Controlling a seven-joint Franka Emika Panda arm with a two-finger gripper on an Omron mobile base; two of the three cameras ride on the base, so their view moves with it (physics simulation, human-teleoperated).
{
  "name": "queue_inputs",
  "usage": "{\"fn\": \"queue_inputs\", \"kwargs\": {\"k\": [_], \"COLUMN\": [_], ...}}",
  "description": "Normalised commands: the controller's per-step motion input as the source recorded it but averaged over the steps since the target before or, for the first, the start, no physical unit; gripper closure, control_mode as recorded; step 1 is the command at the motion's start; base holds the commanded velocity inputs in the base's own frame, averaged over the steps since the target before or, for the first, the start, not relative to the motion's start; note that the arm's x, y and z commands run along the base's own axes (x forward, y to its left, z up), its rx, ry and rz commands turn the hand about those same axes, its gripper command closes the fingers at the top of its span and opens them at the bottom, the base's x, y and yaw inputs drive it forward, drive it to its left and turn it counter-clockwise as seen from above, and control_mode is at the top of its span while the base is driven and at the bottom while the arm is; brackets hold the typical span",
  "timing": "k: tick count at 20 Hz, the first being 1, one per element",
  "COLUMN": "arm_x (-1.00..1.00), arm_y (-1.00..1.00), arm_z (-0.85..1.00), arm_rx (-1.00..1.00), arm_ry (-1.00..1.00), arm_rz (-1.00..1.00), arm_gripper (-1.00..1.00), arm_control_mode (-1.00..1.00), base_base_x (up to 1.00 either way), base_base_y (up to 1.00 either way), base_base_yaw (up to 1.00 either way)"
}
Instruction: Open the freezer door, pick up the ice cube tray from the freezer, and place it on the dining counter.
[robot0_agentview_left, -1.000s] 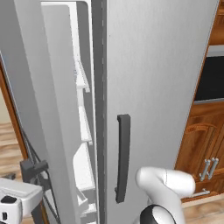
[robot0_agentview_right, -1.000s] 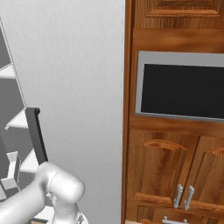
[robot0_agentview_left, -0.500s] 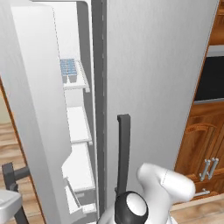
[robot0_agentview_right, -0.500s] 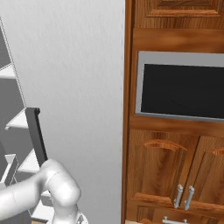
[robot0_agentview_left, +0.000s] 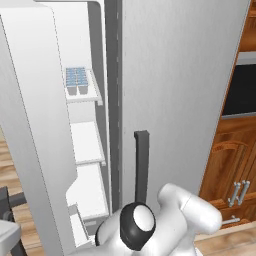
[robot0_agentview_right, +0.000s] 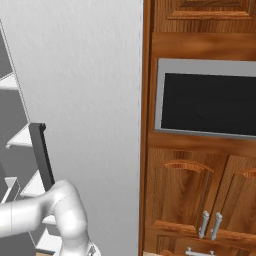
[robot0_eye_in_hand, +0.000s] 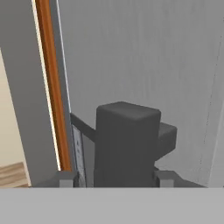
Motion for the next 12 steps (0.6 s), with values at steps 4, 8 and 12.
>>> {"fn": "queue_inputs", "kwargs": {"k": [4, 8, 12], "arm_x": [-0.40, -0.72, -0.67], "arm_y": [-0.10, -0.67, -0.75], "arm_z": [0.11, 0.31, 0.26], "arm_rx": [0.00, 0.03, 0.13], "arm_ry": [-0.04, -0.23, -0.20], "arm_rz": [0.04, 0.07, 0.09], "arm_gripper": [-1.00, -1.00, -1.00], "arm_control_mode": [-1.00, -1.00, -1.00], "base_base_x": [0.00, 0.00, 0.00], "base_base_y": [0.00, 0.00, 0.00], "base_base_yaw": [0.00, 0.00, 0.00]}}
